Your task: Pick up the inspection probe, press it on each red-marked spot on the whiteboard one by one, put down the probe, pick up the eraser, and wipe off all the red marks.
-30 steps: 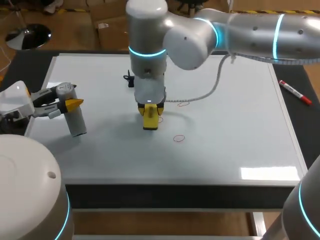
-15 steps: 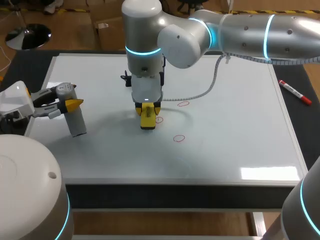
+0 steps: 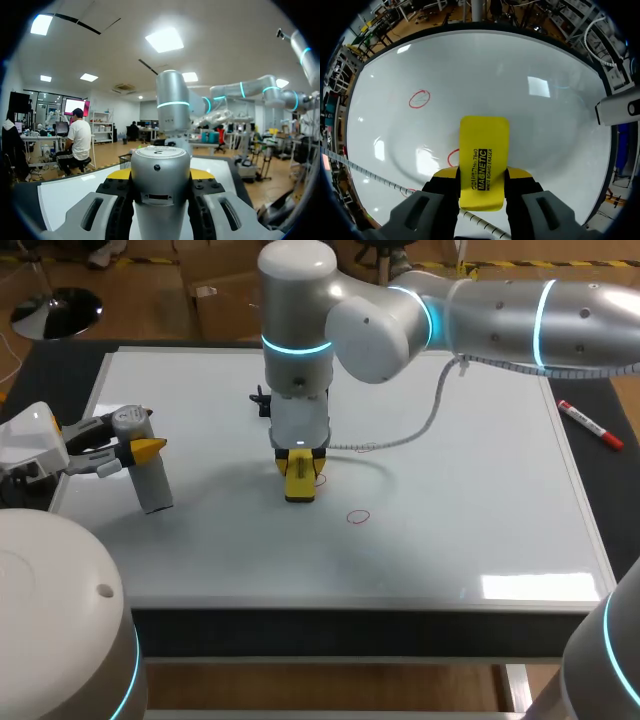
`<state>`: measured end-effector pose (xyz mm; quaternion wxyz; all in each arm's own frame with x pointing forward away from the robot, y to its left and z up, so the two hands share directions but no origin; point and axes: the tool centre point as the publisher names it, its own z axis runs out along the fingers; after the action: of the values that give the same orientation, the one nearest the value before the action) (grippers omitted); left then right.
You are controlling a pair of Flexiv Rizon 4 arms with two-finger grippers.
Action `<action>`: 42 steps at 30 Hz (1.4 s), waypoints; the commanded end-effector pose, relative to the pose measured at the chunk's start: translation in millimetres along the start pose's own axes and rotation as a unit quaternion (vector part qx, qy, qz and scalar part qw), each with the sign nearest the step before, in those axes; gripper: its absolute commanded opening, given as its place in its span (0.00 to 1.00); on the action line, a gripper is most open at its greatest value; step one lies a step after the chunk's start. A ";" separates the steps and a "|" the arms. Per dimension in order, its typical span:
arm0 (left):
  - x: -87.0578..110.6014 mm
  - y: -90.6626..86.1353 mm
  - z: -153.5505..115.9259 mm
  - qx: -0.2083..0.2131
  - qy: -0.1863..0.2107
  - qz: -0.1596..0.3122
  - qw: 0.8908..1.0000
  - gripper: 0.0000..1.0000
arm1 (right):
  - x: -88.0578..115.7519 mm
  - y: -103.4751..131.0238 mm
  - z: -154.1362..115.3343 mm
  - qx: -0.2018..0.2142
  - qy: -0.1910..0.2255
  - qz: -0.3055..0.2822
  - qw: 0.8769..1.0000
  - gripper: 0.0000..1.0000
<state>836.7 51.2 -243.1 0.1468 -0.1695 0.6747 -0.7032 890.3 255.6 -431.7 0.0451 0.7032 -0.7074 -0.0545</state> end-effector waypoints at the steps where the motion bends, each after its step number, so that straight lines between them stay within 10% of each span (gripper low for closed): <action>1: 0.2 -1.1 -0.1 0.000 0.000 0.000 1.000 0.00 | 3.2 -3.2 5.0 -0.003 0.003 0.001 1.000 0.00; 42: 0.2 -1.1 -0.1 0.000 0.000 0.000 1.000 0.00 | 107.8 -0.4 -42.4 0.034 0.001 0.116 0.993 0.00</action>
<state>836.7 51.1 -243.2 0.1470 -0.1695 0.6746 -0.7033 902.8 165.2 -407.4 0.0381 0.6166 -0.7860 -0.0242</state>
